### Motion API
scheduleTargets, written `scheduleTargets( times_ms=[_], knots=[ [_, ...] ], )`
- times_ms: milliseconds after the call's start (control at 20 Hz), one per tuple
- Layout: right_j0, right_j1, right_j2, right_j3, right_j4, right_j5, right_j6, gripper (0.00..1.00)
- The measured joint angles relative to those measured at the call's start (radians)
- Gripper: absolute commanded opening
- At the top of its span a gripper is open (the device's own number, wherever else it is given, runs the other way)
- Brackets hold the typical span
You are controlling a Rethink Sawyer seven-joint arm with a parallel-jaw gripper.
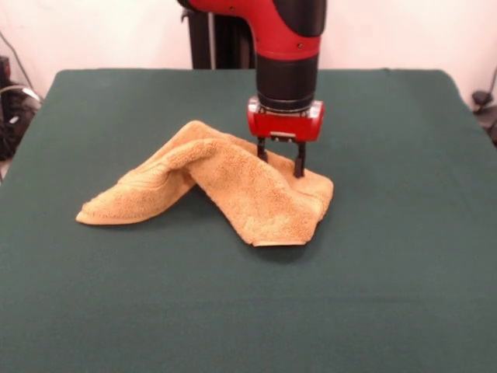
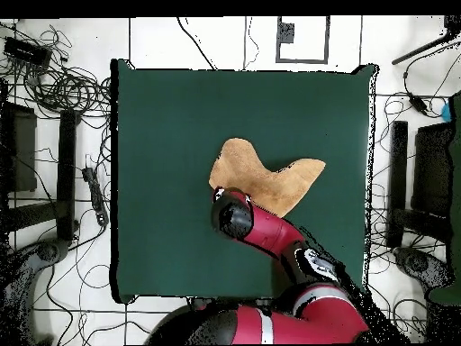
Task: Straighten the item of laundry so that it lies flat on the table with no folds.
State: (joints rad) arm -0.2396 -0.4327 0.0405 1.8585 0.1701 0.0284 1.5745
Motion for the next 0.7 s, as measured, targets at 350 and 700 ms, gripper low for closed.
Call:
scheduleTargets(
  times_ms=[350, 700],
  knots=[
    [-0.025, -0.001, 0.021, 0.000, -0.059, -0.008, 0.000, 1.00],
    [-0.039, -0.002, 0.030, -0.002, -0.085, -0.011, 0.000, 0.00]
  ],
)
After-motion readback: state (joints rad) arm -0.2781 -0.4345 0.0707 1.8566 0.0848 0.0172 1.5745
